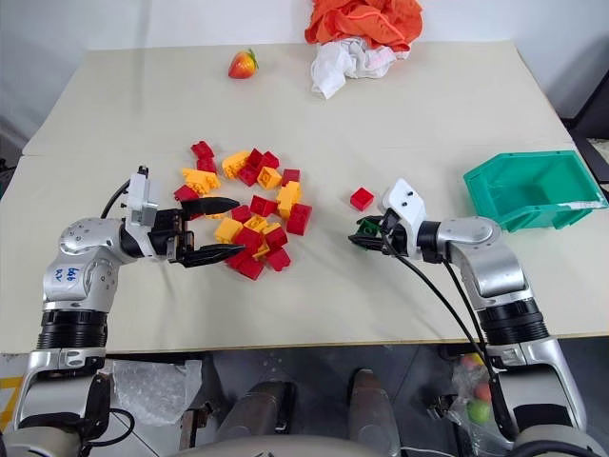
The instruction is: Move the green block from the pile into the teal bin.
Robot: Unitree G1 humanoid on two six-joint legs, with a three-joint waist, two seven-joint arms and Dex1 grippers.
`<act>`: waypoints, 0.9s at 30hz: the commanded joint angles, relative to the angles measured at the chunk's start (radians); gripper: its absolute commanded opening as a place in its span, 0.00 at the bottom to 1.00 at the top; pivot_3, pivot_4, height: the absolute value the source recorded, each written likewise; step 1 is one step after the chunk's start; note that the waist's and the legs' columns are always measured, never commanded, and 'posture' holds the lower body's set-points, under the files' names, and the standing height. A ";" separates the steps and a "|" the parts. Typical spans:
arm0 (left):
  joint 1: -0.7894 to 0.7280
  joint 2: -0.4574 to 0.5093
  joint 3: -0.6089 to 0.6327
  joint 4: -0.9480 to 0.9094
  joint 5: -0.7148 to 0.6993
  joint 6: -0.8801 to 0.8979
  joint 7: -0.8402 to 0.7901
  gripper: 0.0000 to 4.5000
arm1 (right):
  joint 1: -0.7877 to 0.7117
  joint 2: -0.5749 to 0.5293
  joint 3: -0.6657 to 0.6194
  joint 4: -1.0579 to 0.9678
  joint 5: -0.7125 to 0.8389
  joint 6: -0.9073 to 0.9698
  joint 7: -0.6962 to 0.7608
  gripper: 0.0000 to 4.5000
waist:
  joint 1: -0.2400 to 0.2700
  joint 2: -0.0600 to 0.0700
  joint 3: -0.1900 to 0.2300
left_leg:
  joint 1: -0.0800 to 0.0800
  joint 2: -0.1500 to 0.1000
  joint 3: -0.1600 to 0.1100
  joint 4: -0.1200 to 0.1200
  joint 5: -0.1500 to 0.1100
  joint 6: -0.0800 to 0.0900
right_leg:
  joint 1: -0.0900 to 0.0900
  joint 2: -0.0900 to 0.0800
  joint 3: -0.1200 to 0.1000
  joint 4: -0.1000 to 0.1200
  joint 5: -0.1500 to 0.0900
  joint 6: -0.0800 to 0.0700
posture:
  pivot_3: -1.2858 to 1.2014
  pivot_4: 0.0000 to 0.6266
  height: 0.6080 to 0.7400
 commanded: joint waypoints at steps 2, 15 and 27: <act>-0.061 -0.042 -0.028 -0.011 0.005 -0.038 0.046 1.00 | 0.018 -0.033 -0.104 -0.163 0.021 0.044 -0.081 0.33 | 0.004 0.000 0.000 | 0.000 0.000 0.000 0.000 0.000 0.000 | 0.000 0.000 0.000 0.000 0.000 0.000 | 0.52 0.24 1.00; -0.341 -0.341 -0.157 0.234 0.121 -0.192 0.255 1.00 | -0.200 -0.354 -0.164 0.135 -0.267 -0.007 -0.280 0.33 | 0.011 0.000 0.000 | -0.001 -0.002 0.004 0.000 0.000 0.001 | 0.000 0.001 0.001 -0.003 0.000 0.001 | 0.52 0.24 1.00; -0.442 -0.341 -0.107 0.405 0.106 -0.270 0.236 1.00 | -0.387 -0.323 -0.053 0.490 -0.397 -0.060 -0.285 0.88 | -0.011 0.000 0.000 | -0.001 -0.001 0.005 -0.003 0.000 0.001 | -0.002 0.000 0.001 -0.003 0.000 0.001 | 0.52 0.24 1.00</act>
